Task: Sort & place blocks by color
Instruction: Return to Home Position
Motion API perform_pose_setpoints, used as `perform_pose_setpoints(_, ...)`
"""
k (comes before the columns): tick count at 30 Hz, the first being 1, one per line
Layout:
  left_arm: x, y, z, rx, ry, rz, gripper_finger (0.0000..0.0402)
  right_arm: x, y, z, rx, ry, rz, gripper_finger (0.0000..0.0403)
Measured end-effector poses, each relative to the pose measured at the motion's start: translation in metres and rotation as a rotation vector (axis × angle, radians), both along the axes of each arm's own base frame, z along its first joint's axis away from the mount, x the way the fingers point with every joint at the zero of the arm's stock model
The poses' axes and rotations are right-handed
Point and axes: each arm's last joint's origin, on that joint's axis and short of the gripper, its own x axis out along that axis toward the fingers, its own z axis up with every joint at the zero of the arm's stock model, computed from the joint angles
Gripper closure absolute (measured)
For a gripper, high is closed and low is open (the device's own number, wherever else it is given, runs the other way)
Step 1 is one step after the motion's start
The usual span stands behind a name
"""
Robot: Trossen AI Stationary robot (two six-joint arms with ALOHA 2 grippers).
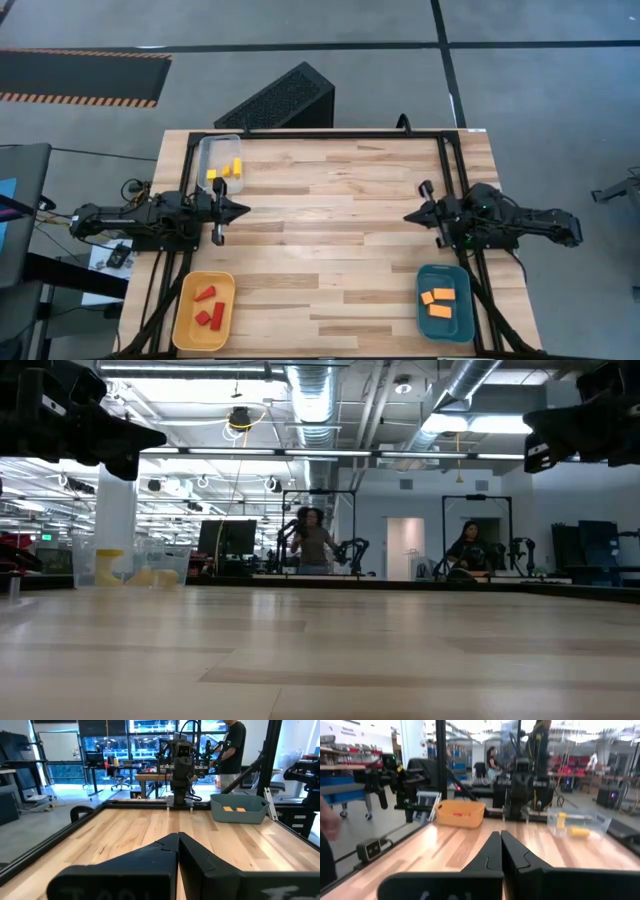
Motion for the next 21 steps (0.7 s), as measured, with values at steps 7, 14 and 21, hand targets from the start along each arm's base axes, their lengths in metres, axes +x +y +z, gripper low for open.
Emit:
perform_pose_setpoints(7, 0.0000, 0.0000, -0.0001, -0.001, 0.000, 0.000, 0.0401, 0.0015, -0.0010, -0.0063, 0.013, 0.075, -0.014, 0.0397)
perform_pose_setpoints(14, 0.0000, 0.0000, -0.0001, -0.001, 0.000, 0.000, 0.0401, 0.0017, -0.0010, -0.0066, 0.015, 0.083, -0.013, 0.0397)
perform_pose_setpoints(21, 0.0000, 0.0000, -0.0002, -0.002, 0.000, 0.001, 0.0401, 0.0017, -0.0010, -0.0067, 0.016, 0.086, -0.013, 0.0397)
